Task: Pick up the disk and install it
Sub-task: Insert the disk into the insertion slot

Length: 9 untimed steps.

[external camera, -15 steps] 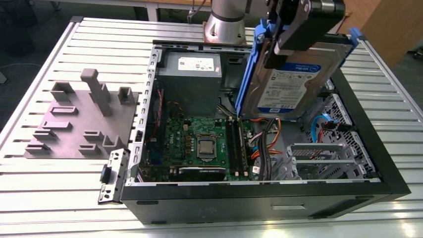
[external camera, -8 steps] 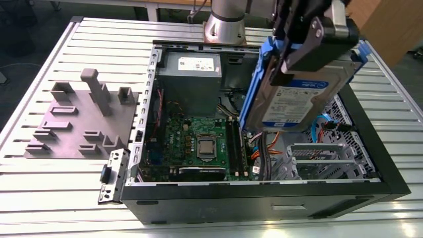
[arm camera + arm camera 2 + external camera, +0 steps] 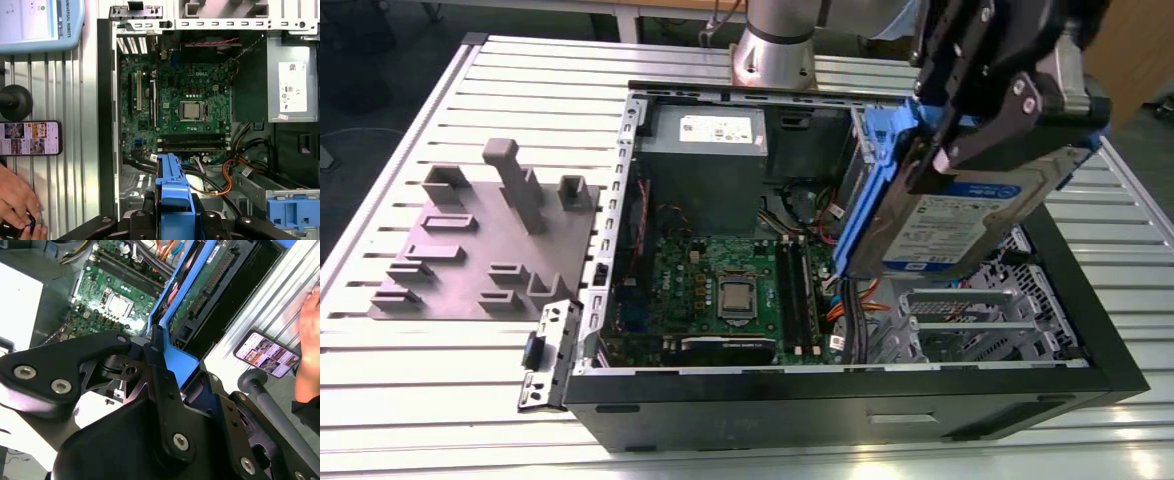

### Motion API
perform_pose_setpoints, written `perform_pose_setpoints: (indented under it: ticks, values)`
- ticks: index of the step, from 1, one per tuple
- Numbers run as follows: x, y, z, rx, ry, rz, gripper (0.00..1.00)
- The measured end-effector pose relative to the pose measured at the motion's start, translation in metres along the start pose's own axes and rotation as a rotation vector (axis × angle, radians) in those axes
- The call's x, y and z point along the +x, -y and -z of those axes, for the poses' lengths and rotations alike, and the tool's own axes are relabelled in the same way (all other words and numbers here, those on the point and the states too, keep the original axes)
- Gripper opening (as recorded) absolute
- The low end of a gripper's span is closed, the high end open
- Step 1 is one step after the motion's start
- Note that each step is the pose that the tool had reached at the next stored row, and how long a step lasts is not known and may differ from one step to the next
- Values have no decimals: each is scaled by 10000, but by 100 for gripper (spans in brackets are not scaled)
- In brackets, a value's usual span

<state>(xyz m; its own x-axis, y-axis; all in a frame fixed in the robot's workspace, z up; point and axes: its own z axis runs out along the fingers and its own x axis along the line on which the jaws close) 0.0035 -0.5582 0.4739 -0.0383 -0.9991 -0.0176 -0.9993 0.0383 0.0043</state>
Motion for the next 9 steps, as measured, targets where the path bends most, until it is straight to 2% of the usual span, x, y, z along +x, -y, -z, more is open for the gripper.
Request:
perform_pose_setpoints:
  ticks: [3,5,9]
  values:
    - [79,31,-27,0,0,-2,37]
    - [106,78,-46,0,0,-2,37]
    - [117,251,-78,0,1,-1,37]
